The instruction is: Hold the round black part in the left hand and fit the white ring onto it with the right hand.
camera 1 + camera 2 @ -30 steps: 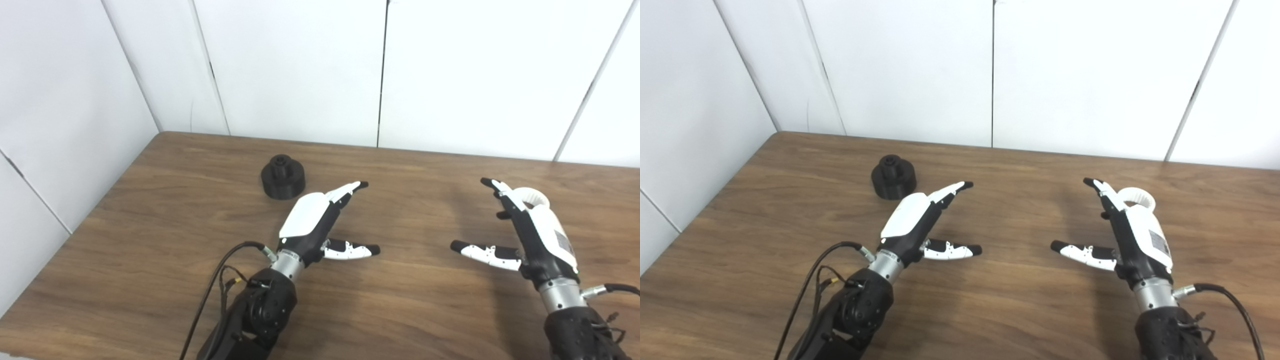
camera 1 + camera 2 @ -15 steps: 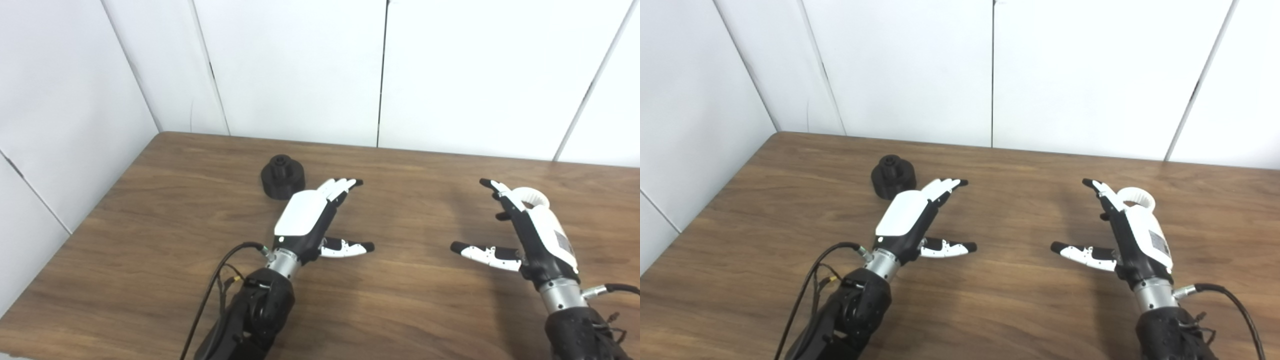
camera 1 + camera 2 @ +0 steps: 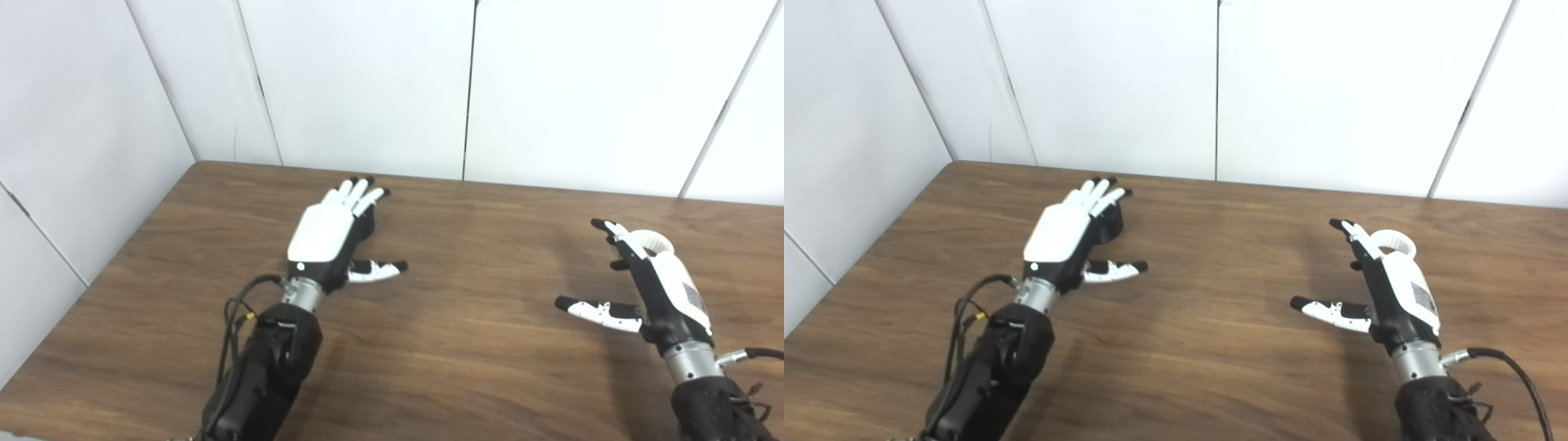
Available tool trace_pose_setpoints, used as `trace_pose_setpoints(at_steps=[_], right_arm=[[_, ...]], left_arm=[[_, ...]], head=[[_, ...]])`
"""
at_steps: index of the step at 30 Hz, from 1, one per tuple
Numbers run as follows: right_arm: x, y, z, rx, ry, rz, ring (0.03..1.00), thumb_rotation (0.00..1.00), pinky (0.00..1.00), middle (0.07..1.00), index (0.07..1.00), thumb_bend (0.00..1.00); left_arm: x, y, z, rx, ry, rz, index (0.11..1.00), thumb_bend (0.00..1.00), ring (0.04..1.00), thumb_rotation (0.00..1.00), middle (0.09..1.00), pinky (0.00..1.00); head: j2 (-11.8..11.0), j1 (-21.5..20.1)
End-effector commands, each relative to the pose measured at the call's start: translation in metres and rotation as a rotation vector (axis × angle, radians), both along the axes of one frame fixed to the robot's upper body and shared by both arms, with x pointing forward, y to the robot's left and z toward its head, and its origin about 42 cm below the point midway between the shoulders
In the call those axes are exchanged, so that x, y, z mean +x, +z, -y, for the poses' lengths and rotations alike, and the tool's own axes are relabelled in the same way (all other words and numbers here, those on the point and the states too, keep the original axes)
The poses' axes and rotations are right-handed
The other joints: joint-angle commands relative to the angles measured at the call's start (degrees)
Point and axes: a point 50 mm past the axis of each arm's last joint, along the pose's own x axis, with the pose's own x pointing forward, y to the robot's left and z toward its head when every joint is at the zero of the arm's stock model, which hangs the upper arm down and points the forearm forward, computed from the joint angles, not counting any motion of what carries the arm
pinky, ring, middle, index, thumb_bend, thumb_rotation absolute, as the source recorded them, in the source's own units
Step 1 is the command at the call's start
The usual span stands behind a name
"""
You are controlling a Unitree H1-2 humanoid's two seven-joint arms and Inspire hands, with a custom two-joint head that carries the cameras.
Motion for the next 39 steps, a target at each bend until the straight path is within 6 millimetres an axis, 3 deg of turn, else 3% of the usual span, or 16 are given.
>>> trace_pose_setpoints(at_steps=[1, 14, 24, 32, 35, 39], right_arm=[[0.009, 0.023, -0.001, 0.004, 0.024, 0.081, 0.901, 0.37, 0.74, 0.944, 0.908, 0.80], [0.009, 0.023, 0.001, 0.000, 0.026, 0.089, 0.897, 0.38, 0.74, 0.936, 0.905, 0.80], [0.009, 0.023, 0.002, -0.007, 0.027, 0.093, 0.896, 0.39, 0.74, 0.938, 0.907, 0.80], [0.009, 0.023, 0.004, -0.007, 0.024, 0.088, 0.905, 0.39, 0.75, 0.943, 0.913, 0.80], [0.008, 0.024, 0.004, -0.013, 0.024, 0.094, 0.906, 0.39, 0.75, 0.944, 0.915, 0.79], [0.008, 0.025, 0.004, -0.014, 0.020, 0.097, 0.912, 0.38, 0.75, 0.948, 0.918, 0.78]], left_arm=[[0.011, 0.024, -0.008, 0.011, 0.022, 0.088, 0.883, 0.81, 1.000, 0.42, 0.998, 0.98], [0.030, 0.043, -0.048, 0.078, 0.169, 0.125, 0.895, 0.83, 1.000, 0.43, 1.000, 1.00], [0.044, 0.045, -0.069, 0.115, 0.220, 0.085, 0.904, 0.90, 1.000, 0.55, 1.000, 1.00], [0.058, 0.046, -0.075, 0.114, 0.211, -0.048, 0.953, 1.00, 1.000, 0.75, 1.000, 1.00], [0.064, 0.046, -0.076, 0.125, 0.202, -0.078, 0.959, 1.00, 1.000, 0.78, 1.000, 1.00], [0.071, 0.046, -0.075, 0.140, 0.185, -0.100, 0.900, 1.00, 1.000, 0.77, 1.000, 1.00]], head=[[0.0, 0.0], [0.1, 0.2], [0.2, 0.1], [0.3, -0.1], [0.5, -0.2], [0.6, -0.3]])
